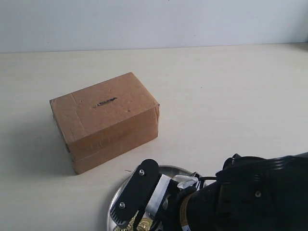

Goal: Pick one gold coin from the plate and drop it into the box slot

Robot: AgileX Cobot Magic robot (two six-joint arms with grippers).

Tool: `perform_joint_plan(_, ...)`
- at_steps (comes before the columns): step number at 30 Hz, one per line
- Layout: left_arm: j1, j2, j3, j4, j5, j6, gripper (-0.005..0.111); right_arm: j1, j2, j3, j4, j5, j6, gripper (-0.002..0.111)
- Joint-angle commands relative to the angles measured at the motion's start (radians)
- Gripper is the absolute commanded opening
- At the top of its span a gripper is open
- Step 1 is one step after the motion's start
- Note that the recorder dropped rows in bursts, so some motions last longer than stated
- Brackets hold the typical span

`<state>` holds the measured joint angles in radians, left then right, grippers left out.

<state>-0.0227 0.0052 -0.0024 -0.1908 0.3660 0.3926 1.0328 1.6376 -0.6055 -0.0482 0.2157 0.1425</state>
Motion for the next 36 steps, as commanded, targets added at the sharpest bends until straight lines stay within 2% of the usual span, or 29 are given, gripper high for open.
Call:
perform_joint_plan(1,0.002,-0.005,0.002,0.002,-0.010,-0.004,0.000,-0.005,-0.009,-0.004,-0.002,-0.005,-0.002,0.017)
perform_joint_plan(6,0.002,-0.005,0.002,0.002,-0.010,-0.004,0.000,-0.005,-0.001,-0.006,-0.014,0.002,-0.004,0.018)
perform_joint_plan(8,0.002,-0.005,0.002,0.002,-0.010,-0.004,0.000,-0.005,0.012,-0.006,-0.017,0.016,-0.004,0.022)
perform_joint_plan(9,0.002,-0.005,0.002,0.002,-0.010,-0.004,0.000,-0.005,0.028,-0.006,-0.017,0.021,-0.004,0.031)
perform_joint_plan(10,0.002,-0.005,0.002,0.002,-0.010,-0.004,0.000,-0.005,0.032,-0.006,-0.017,0.021,-0.004,0.036)
perform_joint_plan(11,0.002,-0.005,0.002,0.002,-0.010,-0.004,0.000,-0.005,0.041,-0.006,-0.017,0.006,-0.004,0.046)
perform_joint_plan(13,0.002,-0.005,0.002,0.002,-0.010,-0.004,0.000,-0.005,0.050,-0.006,-0.017,-0.005,-0.004,0.051)
perform_joint_plan(21,0.002,-0.005,0.002,0.002,-0.010,-0.004,0.000,-0.005,0.056,-0.006,-0.017,-0.094,-0.028,0.051)
perform_joint_plan(25,0.002,-0.005,0.002,0.002,-0.010,-0.004,0.000,-0.005,0.056,-0.006,-0.060,-0.096,-0.165,0.051)
perform_joint_plan(36,0.002,-0.005,0.002,0.002,-0.010,-0.004,0.000,0.001,0.071,-0.010,-0.057,-0.117,-0.158,0.051)
